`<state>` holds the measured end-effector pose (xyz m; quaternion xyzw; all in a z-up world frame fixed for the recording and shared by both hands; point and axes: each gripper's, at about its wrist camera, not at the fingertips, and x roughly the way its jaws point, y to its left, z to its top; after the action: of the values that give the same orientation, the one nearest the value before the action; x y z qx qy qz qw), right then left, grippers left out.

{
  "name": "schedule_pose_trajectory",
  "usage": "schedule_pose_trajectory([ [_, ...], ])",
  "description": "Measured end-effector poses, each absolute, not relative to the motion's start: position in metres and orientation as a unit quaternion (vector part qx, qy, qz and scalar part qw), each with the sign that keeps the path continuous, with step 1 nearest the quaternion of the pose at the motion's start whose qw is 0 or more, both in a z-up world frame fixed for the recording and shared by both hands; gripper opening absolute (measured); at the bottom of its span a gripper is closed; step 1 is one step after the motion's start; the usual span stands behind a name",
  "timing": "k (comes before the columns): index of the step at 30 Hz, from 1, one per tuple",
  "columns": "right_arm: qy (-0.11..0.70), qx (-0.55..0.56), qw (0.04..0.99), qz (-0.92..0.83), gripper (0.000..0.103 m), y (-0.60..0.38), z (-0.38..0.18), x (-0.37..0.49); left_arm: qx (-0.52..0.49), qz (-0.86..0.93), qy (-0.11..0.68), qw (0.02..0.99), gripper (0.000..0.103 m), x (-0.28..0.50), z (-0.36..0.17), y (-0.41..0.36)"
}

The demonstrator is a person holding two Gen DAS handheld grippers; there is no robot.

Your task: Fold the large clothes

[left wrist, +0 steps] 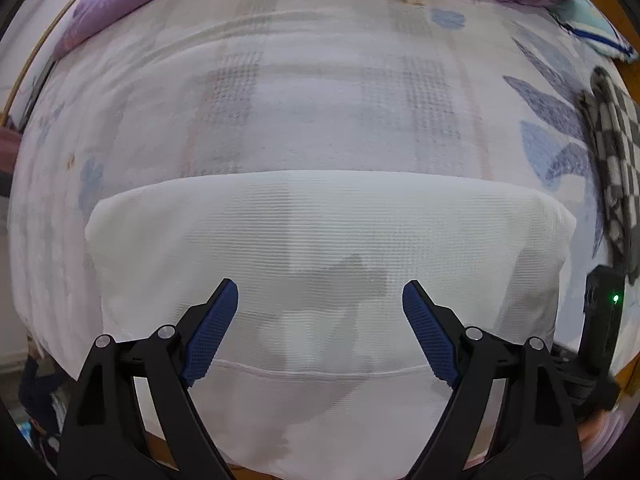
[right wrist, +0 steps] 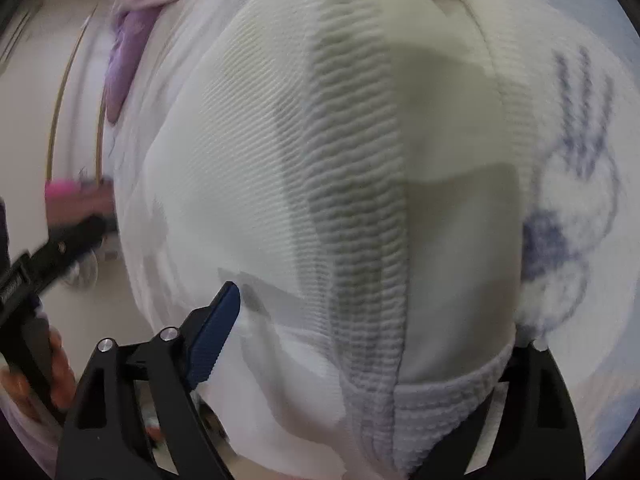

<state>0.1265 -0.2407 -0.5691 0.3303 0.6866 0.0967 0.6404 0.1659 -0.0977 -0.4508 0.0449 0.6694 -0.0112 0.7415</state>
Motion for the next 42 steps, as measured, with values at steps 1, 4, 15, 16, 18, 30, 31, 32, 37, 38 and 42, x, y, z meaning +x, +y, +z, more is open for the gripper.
schedule_pose_trajectory([
  [1, 0.692, 0.322, 0.641, 0.084, 0.057, -0.240, -0.566, 0.126, 0.026, -0.020, 0.671, 0.741, 0.085, 0.169, -0.450, -0.094],
  [4, 0.689, 0.335, 0.639, 0.066, 0.027, -0.249, -0.558, 0.121, 0.015, -0.017, 0.683, 0.730, 0.076, 0.178, -0.455, -0.090],
  [15, 0.723, 0.226, 0.653, -0.017, 0.025, -0.215, -0.555, 0.138, 0.012, -0.023, 0.718, 0.696, 0.005, 0.237, -0.480, -0.087],
  [16, 0.726, 0.233, 0.647, -0.023, 0.026, -0.218, -0.557, 0.138, 0.007, -0.026, 0.723, 0.691, 0.005, 0.242, -0.482, -0.088],
  [18, 0.733, 0.240, 0.636, -0.028, 0.027, -0.221, -0.560, 0.146, -0.006, -0.038, 0.735, 0.677, 0.004, 0.256, -0.492, -0.089],
  [30, 0.733, 0.249, 0.633, -0.007, 0.028, -0.252, -0.576, 0.123, 0.021, -0.036, 0.831, 0.555, 0.002, 0.261, -0.546, -0.102],
  [31, 0.736, 0.249, 0.630, -0.007, 0.028, -0.247, -0.576, 0.130, 0.025, -0.038, 0.832, 0.552, 0.002, 0.256, -0.545, -0.103],
  [32, 0.739, 0.251, 0.626, -0.007, 0.028, -0.248, -0.578, 0.132, 0.022, -0.036, 0.830, 0.556, 0.002, 0.253, -0.549, -0.101],
  [37, 0.730, 0.256, 0.634, 0.011, 0.028, -0.252, -0.581, 0.140, -0.004, -0.012, 0.821, 0.570, 0.003, 0.243, -0.561, -0.098],
  [38, 0.726, 0.265, 0.635, 0.012, 0.028, -0.254, -0.579, 0.136, 0.014, -0.008, 0.822, 0.569, 0.003, 0.235, -0.553, -0.104],
  [42, 0.729, 0.263, 0.632, 0.016, 0.030, -0.260, -0.589, 0.149, 0.018, -0.002, 0.825, 0.565, 0.003, 0.187, -0.563, -0.107],
])
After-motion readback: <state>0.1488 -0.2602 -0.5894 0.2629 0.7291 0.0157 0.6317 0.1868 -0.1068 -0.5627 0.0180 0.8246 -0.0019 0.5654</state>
